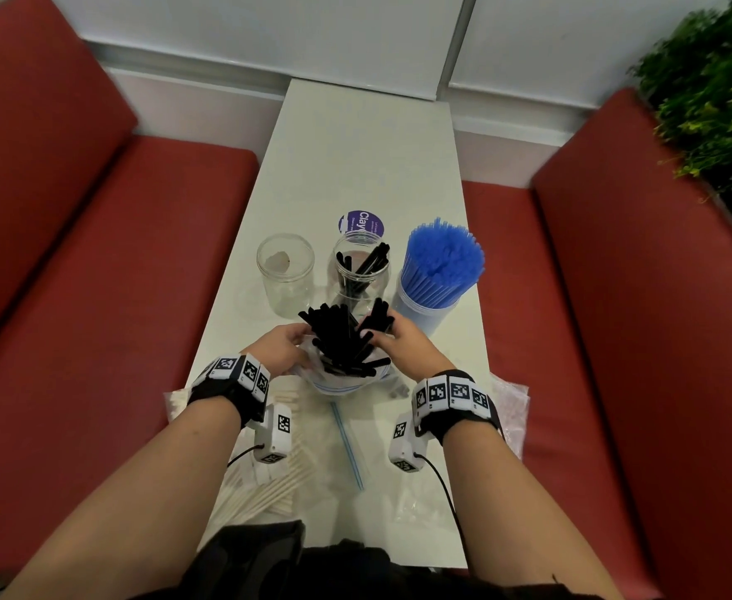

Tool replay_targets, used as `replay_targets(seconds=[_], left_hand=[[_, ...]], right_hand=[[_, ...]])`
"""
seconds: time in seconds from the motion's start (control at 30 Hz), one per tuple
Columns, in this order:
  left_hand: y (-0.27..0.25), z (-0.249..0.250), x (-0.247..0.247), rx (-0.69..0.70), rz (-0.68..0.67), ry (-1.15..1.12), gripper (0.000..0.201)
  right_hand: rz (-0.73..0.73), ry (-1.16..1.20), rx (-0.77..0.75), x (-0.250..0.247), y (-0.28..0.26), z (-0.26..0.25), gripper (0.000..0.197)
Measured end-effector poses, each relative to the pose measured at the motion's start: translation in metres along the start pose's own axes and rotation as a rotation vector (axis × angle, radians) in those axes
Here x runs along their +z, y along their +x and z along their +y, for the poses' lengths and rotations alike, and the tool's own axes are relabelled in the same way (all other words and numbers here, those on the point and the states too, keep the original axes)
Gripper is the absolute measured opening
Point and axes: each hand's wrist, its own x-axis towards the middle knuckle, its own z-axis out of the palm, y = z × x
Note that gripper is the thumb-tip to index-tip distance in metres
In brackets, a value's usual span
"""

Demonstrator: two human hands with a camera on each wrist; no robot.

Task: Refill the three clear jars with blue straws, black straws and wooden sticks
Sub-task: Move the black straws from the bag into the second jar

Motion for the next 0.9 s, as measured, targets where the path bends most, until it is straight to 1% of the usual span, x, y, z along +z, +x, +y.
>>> replay_targets(seconds=[0.1,0.17,0.23,0.3,0.37,0.5,0.73,0.83,0.9], left_hand=[[0.0,-0.001,-0.001,-0.001,0.006,-0.013,0.06],[-0.001,-0.001,-0.001,-0.004,0.009,-0.024,0.061],[-0.001,-0.001,-0.001,-0.002,0.007,-0.029,0.061],[-0.003,0.0,-0.001,-0.004,-0.001,-0.024,0.061],[-0.004,0.001,-0.002,-0.006,-0.003,-0.023,0.061],[-0.005,0.003,-0.001,0.002,-0.001,-0.019,0.061],[-0.006,0.004,0.0,-0.006,0.004,-0.041,0.06],[-0.006,0.004,0.001,-0.008,-0.004,-0.062,0.059],[-0.006,0.005,0.002,-0.012,-0.013,-0.075,0.06]], right_hand=[[0.072,0.094,-0.004,-0.002,0.003,-0.01,0.027],[0.139,0.113,-0.033,-0.001,0.006,-0.014,0.033],[0.171,0.124,-0.032,0.003,0.006,-0.015,0.036],[0.163,0.151,0.005,0.007,0.006,-0.012,0.031],[0.153,0.213,0.008,0.007,0.004,-0.012,0.022],[0.194,0.298,-0.016,-0.002,0.006,-0.017,0.015],[0.21,0.388,-0.053,-0.001,0.001,-0.021,0.009],[0.269,0.396,-0.101,-0.012,0.004,-0.028,0.008],[0.332,0.409,-0.097,-0.016,0.008,-0.031,0.008]])
